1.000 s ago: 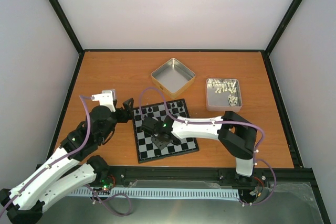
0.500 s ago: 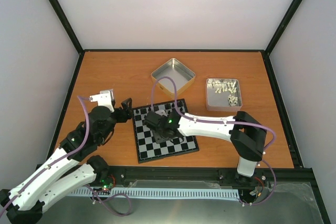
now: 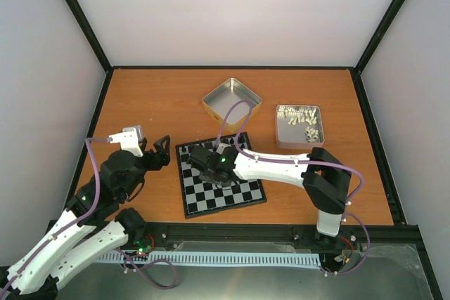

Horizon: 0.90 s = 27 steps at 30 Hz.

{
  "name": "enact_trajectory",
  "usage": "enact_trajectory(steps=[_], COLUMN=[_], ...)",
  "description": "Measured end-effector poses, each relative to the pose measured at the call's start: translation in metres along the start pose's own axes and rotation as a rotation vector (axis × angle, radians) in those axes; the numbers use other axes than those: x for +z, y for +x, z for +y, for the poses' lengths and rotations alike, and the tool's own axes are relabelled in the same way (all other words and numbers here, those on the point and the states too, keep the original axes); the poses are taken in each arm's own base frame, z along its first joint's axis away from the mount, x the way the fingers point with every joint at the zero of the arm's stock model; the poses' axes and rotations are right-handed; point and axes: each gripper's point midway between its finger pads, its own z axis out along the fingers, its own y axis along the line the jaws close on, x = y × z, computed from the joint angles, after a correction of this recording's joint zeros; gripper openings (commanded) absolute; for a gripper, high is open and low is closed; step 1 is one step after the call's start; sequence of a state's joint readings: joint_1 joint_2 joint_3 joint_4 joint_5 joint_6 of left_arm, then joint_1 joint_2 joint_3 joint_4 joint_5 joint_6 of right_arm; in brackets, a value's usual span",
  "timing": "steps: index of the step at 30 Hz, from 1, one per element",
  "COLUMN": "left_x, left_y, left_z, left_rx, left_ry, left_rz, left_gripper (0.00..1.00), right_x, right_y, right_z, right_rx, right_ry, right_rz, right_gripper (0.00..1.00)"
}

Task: Set up the chess pieces on the board
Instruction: Pick up the chess piece from the chessboard.

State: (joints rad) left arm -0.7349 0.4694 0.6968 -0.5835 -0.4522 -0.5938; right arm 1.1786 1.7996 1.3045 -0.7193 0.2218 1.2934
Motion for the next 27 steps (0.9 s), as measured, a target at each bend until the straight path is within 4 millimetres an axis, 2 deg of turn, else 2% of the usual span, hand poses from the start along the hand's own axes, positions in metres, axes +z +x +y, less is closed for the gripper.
enact_trajectory(steps=[4, 8, 17, 27], left_x=[-0.007, -0.008, -0.015, -0.016], left_y=[-0.003, -0.001, 0.002, 0.002], left_z=[0.001, 0.004, 0.025, 0.029], left_rx=[-0.009, -0.009, -0.04, -0.043], left_ry=[0.013, 0.008, -0.079, -0.102], left_rz=[-0.016, -0.01, -0.017, -0.021], left_gripper=[0.87, 0.87, 0.88, 0.88], right_x=[0.008, 0.018, 0.037, 0.039], right_y=[0.002, 0.008, 0.018, 0.019], right_z=[0.004, 0.0, -0.008, -0.007], right_rx=[0.053, 0.081, 0.095, 0.093], right_ry=[0.022, 0.053, 0.103, 0.105], right_rz=[-0.001, 0.01, 0.037, 0.039], right_gripper=[0.32, 0.32, 0.31, 0.22])
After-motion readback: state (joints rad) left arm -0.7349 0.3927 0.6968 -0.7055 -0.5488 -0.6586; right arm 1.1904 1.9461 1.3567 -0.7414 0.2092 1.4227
